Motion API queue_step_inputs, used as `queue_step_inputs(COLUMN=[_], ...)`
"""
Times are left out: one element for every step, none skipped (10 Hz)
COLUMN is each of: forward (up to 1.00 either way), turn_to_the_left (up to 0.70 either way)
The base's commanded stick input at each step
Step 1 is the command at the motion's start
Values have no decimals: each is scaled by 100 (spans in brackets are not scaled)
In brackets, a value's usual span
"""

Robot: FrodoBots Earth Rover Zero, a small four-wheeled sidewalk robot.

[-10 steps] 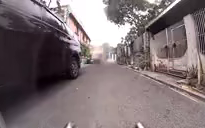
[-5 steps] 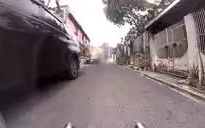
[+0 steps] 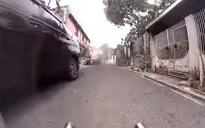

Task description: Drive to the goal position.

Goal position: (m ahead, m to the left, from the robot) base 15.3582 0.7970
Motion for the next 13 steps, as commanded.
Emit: queue_step_inputs(forward=[15, 15, 15, 15, 15, 15, 15, 15, 15, 15, 15, 15, 15], turn_to_the_left=[0, 0, 0, 0, 0, 0, 0, 0, 0, 0, 0, 0, 0])
